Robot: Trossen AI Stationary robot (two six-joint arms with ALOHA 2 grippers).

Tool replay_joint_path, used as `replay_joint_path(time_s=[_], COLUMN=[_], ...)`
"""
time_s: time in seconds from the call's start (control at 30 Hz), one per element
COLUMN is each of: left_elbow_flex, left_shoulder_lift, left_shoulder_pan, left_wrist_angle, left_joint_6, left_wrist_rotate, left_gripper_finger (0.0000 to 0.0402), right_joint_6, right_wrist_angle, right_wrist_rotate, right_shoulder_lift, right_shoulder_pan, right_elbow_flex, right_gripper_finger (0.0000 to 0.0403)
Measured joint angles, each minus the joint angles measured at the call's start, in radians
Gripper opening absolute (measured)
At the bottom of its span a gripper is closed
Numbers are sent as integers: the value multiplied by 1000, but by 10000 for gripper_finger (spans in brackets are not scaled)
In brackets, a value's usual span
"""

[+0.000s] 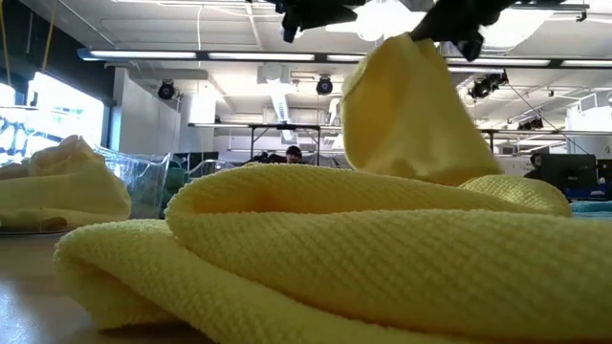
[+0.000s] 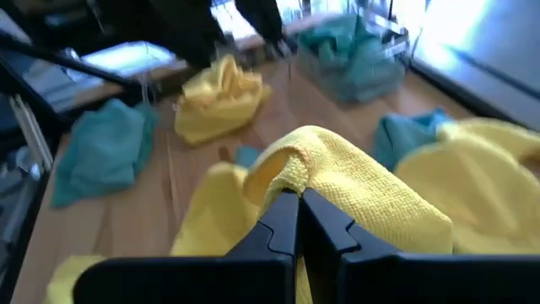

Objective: Sort microfiber towel by color & place in baskets
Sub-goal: Put the yellow microfiber cloth into the bottom transparent bin

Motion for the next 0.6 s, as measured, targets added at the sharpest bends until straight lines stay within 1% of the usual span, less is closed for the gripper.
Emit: replay_joint_path(time_s=[0.2,0.3,0.43,0.53,0.6], left_elbow_flex=[0,0,0,0,0], left_shoulder_lift=[4,4,4,4,4], left_shoulder_pan=[27,35,35,34,34], left_wrist_angle=[61,57,58,51,52], left_joint_6=[8,31,42,50,50], left_wrist_rotate=[17,18,26,18,18], left_gripper_finger=[142,142,142,142,142], right_joint_6=[-87,-128,-193,-250,-278], right_wrist_angle=[175,228,315,392,424], right_wrist_rotate=[-50,-84,-102,-163,-179], right_shoulder_lift=[36,38,38,38,38], right_shoulder_pan=[-50,-72,-93,-108,-115], right_elbow_flex=[0,0,0,0,0], right_gripper_finger=[0,0,0,0,0])
